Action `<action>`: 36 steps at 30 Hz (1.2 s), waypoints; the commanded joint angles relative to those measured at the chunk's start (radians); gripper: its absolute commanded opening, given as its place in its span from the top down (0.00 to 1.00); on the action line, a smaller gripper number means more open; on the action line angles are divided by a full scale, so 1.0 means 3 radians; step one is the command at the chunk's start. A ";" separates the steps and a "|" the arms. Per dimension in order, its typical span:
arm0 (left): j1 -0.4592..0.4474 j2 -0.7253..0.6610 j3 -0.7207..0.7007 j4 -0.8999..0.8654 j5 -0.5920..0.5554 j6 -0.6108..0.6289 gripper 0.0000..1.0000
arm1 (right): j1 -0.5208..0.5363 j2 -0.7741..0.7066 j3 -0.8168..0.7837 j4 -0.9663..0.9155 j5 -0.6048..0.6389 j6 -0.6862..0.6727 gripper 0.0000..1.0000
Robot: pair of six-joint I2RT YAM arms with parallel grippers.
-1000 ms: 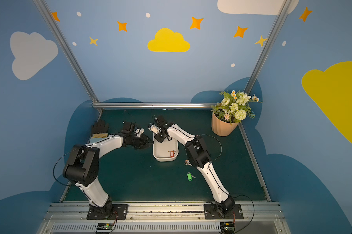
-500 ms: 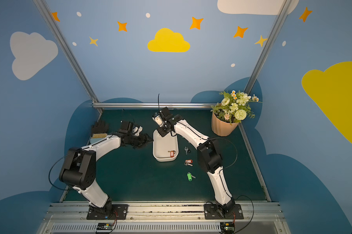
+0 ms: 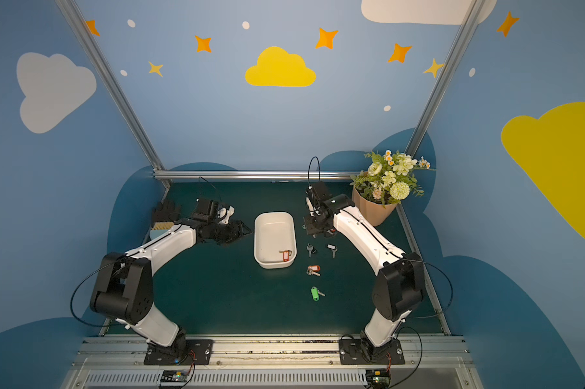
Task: Take the keys out of the storage box
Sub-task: Place the key at the center of the board, then pick up the storage box at the center of the board.
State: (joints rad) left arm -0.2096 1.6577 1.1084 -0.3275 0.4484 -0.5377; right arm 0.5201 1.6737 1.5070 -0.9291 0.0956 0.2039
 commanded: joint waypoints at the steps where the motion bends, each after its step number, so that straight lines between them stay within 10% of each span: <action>1: 0.0009 0.0185 0.0207 -0.0080 -0.0011 0.0105 0.34 | -0.0090 -0.0144 -0.0197 -0.0528 0.0037 0.0393 1.00; 14: -0.0116 0.0882 0.0741 -0.0088 0.0105 -0.0035 0.38 | -0.0297 -0.0181 -0.1076 -0.0561 -0.0091 0.0692 1.00; 36: -0.0285 0.1400 0.1468 -0.0863 -0.0409 0.0232 0.80 | -0.0414 0.0536 -0.1084 0.0188 -0.0002 0.0667 1.00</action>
State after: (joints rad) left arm -0.2844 2.0705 1.5146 -0.5217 0.3702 -0.5095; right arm 0.4007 1.8210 1.1576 -0.8970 0.0776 0.4068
